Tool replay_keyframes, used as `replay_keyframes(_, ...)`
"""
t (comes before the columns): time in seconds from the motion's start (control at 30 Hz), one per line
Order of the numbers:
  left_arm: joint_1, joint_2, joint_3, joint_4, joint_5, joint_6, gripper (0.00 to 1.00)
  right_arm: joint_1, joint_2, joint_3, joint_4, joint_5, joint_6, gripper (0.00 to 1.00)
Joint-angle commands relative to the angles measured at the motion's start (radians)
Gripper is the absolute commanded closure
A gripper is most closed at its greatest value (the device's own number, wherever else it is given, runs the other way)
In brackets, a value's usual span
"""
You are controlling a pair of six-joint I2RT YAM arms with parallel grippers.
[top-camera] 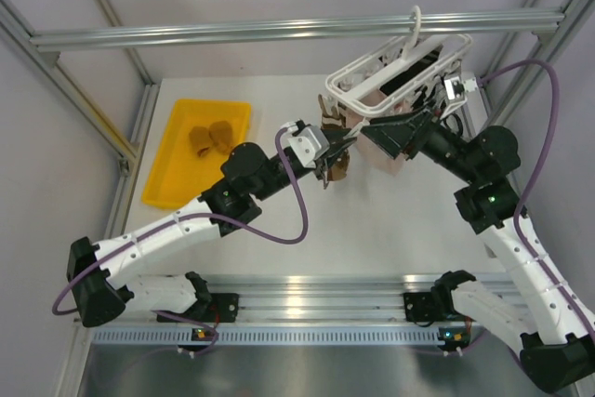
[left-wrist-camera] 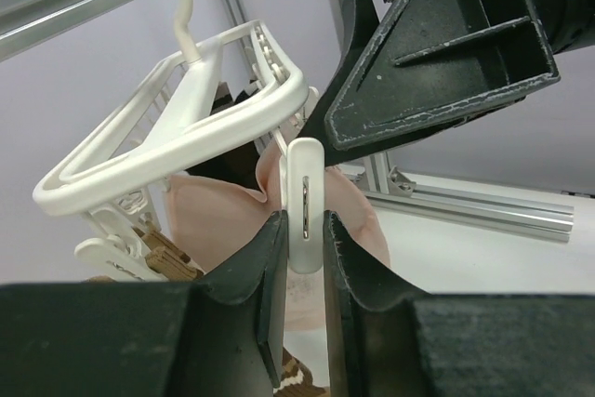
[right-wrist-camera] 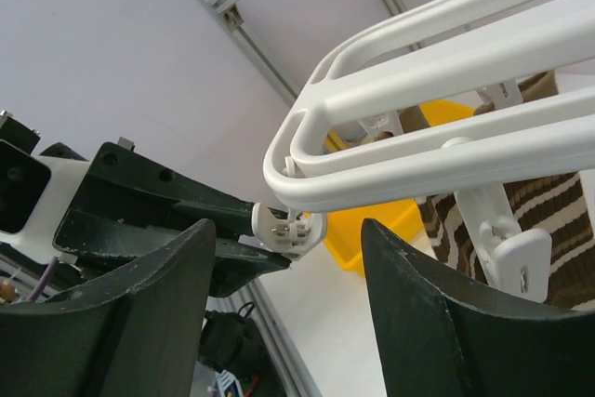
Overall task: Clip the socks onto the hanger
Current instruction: Open the clamp at the hanger.
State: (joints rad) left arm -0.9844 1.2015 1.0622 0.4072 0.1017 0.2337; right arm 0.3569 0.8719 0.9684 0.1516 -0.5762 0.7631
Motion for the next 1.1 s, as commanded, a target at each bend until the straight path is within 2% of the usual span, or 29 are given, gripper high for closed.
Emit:
replay_keyframes(0.0, 0.000, -0.023, -0.008, 0.044, 0.059, -0.042, 1.00, -0.009, 0.001, 0.000, 0.101, 0.004, 0.015, 0.37)
replay_keyframes(0.33, 0.000, 0.000, 0.015, 0.030, 0.066, -0.025, 1.00, -0.001, 0.016, -0.008, 0.091, -0.004, 0.030, 0.43)
replay_keyframes(0.53, 0.001, 0.007, 0.019, 0.030, 0.066, -0.023, 1.00, 0.004, 0.015, -0.022, 0.105, -0.022, 0.033, 0.54)
replay_keyframes(0.67, 0.000, 0.013, 0.018, 0.030, 0.062, -0.017, 1.00, 0.004, 0.018, -0.020, 0.098, -0.039, 0.044, 0.56)
replay_keyframes(0.7, 0.000, 0.015, 0.019, 0.030, 0.066, -0.017, 1.00, 0.004, 0.016, -0.023, 0.101, -0.037, 0.044, 0.60)
replay_keyframes(0.73, 0.000, 0.015, 0.019, 0.028, 0.070, -0.016, 1.00, 0.004, 0.018, -0.025, 0.103, -0.039, 0.042, 0.69)
replay_keyframes(0.8, 0.001, 0.015, 0.021, 0.028, 0.073, -0.011, 1.00, 0.004, 0.021, -0.025, 0.105, -0.047, 0.048, 0.75)
replay_keyframes(0.83, 0.000, 0.020, 0.022, 0.025, 0.072, -0.011, 1.00, 0.004, 0.021, -0.026, 0.106, -0.050, 0.050, 0.84)
replay_keyframes(0.9, 0.000, 0.020, 0.030, 0.012, 0.073, -0.007, 1.00, 0.004, 0.018, -0.030, 0.108, -0.048, 0.044, 0.92)
replay_keyframes(0.93, 0.000, 0.018, 0.031, 0.009, 0.073, -0.005, 0.97, 0.004, 0.018, -0.030, 0.108, -0.047, 0.042, 0.97)
replay_keyframes(1.0, 0.000, 0.012, 0.033, -0.014, 0.079, -0.004, 0.85, 0.004, 0.018, -0.030, 0.112, -0.047, 0.041, 1.00)
replay_keyframes(1.03, 0.000, 0.007, 0.035, -0.024, 0.078, -0.005, 0.66, 0.004, 0.018, -0.033, 0.115, -0.047, 0.039, 1.00)
replay_keyframes(1.07, 0.000, -0.003, 0.036, -0.037, 0.073, -0.014, 0.58, 0.004, 0.015, -0.033, 0.117, -0.047, 0.035, 1.00)
